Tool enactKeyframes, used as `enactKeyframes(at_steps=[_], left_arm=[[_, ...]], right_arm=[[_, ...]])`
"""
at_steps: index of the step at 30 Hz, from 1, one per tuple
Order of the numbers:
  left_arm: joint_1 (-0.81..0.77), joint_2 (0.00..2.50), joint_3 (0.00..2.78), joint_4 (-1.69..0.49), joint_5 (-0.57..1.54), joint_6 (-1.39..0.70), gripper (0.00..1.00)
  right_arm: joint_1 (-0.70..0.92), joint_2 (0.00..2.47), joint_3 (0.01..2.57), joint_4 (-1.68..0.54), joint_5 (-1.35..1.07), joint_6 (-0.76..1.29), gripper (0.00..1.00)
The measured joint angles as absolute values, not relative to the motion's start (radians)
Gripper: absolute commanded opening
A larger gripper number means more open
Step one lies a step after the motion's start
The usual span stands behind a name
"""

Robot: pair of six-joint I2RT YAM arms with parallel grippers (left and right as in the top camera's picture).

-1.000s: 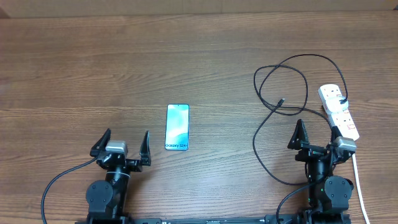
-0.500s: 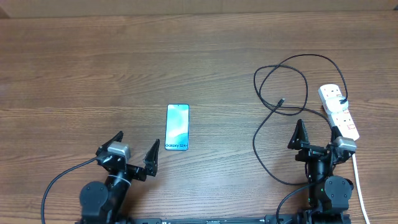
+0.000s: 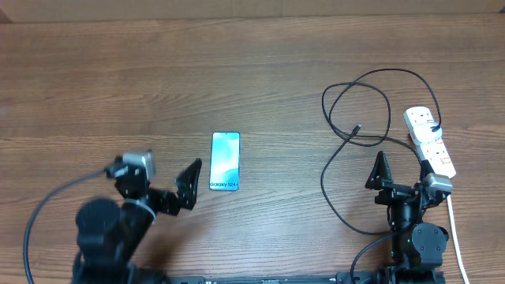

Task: Plug charger to phone and switch on socket
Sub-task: 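Move the left gripper forward over the blue phone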

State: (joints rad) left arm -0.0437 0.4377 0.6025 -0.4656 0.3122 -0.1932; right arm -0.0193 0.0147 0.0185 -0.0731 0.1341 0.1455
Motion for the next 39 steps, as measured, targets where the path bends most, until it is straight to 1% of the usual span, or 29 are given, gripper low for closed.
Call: enactKeyframes(at_steps=[4,7,9,15,17,21,30,39], left_arm=[[-0.047,0.645,0.765,-0.565,0.356,-0.208,1.00],[-0.078,0.793,0.888,-0.651,0.356,-0.212,1.00],[-0.121,0.897,0.978,-0.741,0.327,-0.212,1.00],[-0.336,1.202,1.231,-0.964,0.155,-0.253,1.00],[-0.408,1.298,1.284,-0.981,0.097,-0.259,0.99],[-0.474,1.437,1.299,-0.981,0.045,-0.261,1.00],[-0.481,1.681,1.301,-0.988,0.025,-0.263,0.99],[-0.475,1.717,1.301,-0.973,0.025,-0.304,0.99]], right_arm=[[-0.020,0.015,0.019,-0.073,0.134,0.145,1.00],[-0.020,0.015,0.019,-0.073,0.134,0.145,1.00],[-0.020,0.015,0.019,-0.073,0.134,0.145,1.00],[-0.020,0.015,0.019,-0.073,0.134,0.145,1.00],[-0.020,0.015,0.019,-0.073,0.134,0.145,1.00],[-0.020,0.015,0.019,-0.072,0.134,0.146,1.00],[-0.020,0.015,0.019,-0.073,0.134,0.146,1.00],[-0.020,0.015,0.019,-0.073,0.134,0.146,1.00]])
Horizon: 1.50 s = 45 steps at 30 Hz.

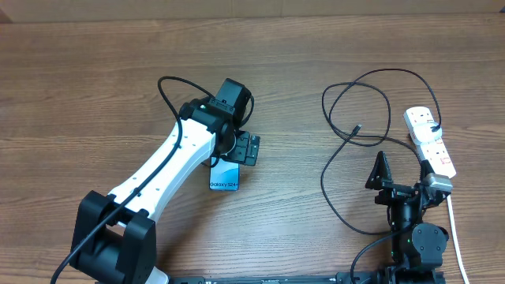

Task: Plug charger to phone and switch on socket
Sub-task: 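Move the left gripper forward over the blue phone, then lower the left gripper and grasp the phone's top edge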

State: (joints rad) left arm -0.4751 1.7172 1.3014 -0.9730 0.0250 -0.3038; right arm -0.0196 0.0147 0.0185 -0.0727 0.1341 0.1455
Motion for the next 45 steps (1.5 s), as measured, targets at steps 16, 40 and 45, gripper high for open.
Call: enactKeyframes(at_steps=[16,40,45], left_arm=[[-0.436,1.717,1.301,-0.969,0.025,-0.345,1.00],[-0.436,1.717,1.302,-0.999,-0.020,-0.368,1.00],[-0.436,1.717,1.302,-1.011,-0.020,-0.421,1.00]], right_arm=[[-0.020,0.015,0.019,-0.073,0.134,0.145,1.00],[-0.020,0.015,0.019,-0.073,0.134,0.145,1.00],[-0.020,0.015,0.019,-0.073,0.134,0.146,1.00]])
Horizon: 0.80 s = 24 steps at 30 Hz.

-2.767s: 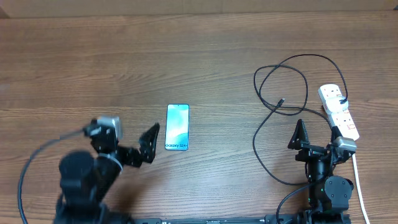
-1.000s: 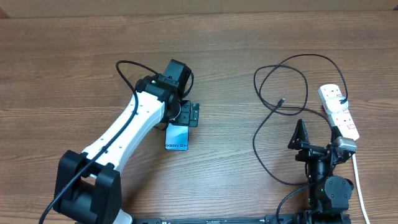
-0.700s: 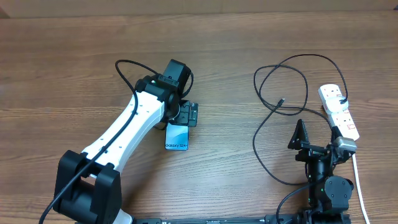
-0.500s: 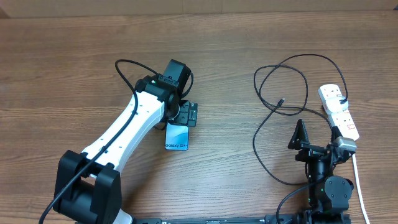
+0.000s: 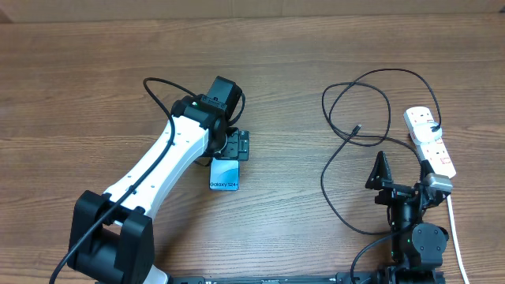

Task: Plug charger to phone and switch on socket
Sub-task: 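Lower the left gripper and grasp the phone's top edge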

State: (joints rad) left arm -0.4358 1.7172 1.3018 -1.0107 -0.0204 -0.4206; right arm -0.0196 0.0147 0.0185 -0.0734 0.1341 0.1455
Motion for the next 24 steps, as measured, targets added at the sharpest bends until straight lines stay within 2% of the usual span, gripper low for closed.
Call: enactKeyframes(at_steps=[10,24], left_arm=[[-0.436,1.717,1.276,-0.966,-0.041,-0.447,0.99],[-0.436,1.720,1.138,-0.776,-0.060,-0.445,0.99]], right_arm=[[-0.020,0.015,0.019,-0.073,0.134,0.145,1.00],[-0.020,0.015,0.019,-0.073,0.134,0.145,1.00]])
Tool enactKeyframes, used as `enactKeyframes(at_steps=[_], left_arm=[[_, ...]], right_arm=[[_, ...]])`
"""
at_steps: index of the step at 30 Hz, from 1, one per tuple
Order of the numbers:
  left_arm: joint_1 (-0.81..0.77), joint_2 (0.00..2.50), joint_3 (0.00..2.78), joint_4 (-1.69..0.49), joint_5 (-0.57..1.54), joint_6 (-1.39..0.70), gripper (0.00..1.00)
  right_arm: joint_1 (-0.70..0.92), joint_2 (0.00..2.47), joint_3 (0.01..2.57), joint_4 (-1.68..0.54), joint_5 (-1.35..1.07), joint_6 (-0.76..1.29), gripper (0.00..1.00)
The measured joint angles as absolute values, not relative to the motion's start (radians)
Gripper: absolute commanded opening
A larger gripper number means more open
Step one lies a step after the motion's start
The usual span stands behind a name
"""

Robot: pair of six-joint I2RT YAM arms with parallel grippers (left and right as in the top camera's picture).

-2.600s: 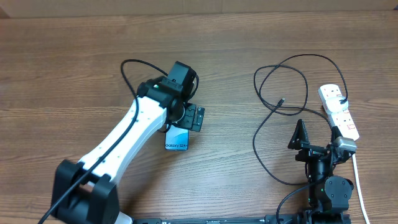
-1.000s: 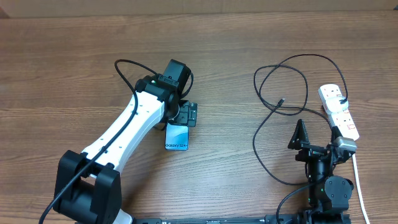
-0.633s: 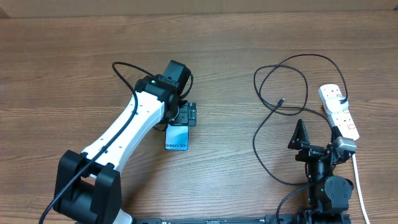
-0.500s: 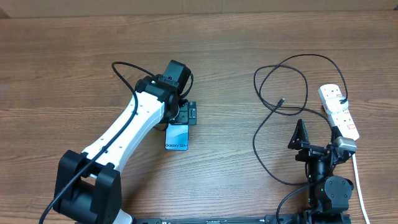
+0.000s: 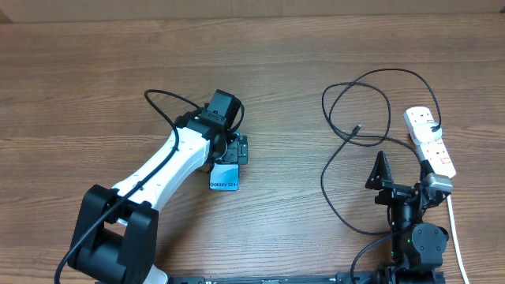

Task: Plug charger to phone and switch on socket
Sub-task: 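Lower the left gripper and grasp the phone's top edge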

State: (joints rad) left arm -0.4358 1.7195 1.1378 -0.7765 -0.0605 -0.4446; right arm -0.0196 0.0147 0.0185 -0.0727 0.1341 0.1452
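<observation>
The phone (image 5: 225,177) lies face up on the wooden table, its lower half with the lit screen showing. My left gripper (image 5: 236,150) points down over the phone's upper end and hides it; its jaws cannot be made out from above. The black charger cable (image 5: 387,102) lies in loops at the right, its free plug tip (image 5: 357,128) resting on the table. The cable's other end runs to the white socket strip (image 5: 430,140) at the far right. My right gripper (image 5: 404,173) stands open near the front edge, beside the strip, holding nothing.
The left arm (image 5: 162,170) stretches diagonally from its base at the front left to the phone. A white lead (image 5: 455,229) runs from the strip toward the front edge, past the right arm's base.
My left gripper has shifted slightly left and toward the phone's upper end. The phone, the cable and the right arm are where they were.
First my left arm was folded at the front left with its gripper open, left of the phone. Then it was stretched out with the gripper over the phone's top right. It has since settled closer over the phone's upper end. The right arm stayed still.
</observation>
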Motion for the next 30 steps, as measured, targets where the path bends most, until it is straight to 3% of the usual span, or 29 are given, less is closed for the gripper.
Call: enactKeyframes(at_steps=[23,30], left_arm=[[-0.436,1.860,1.095,-0.686,-0.042,-0.431,1.00],[-0.437,1.887,1.124,-0.699,-0.034,-0.417,0.79]], right_arm=[[-0.020,0.015,0.019,-0.073,0.134,0.145,1.00],[-0.020,0.015,0.019,-0.073,0.134,0.145,1.00]])
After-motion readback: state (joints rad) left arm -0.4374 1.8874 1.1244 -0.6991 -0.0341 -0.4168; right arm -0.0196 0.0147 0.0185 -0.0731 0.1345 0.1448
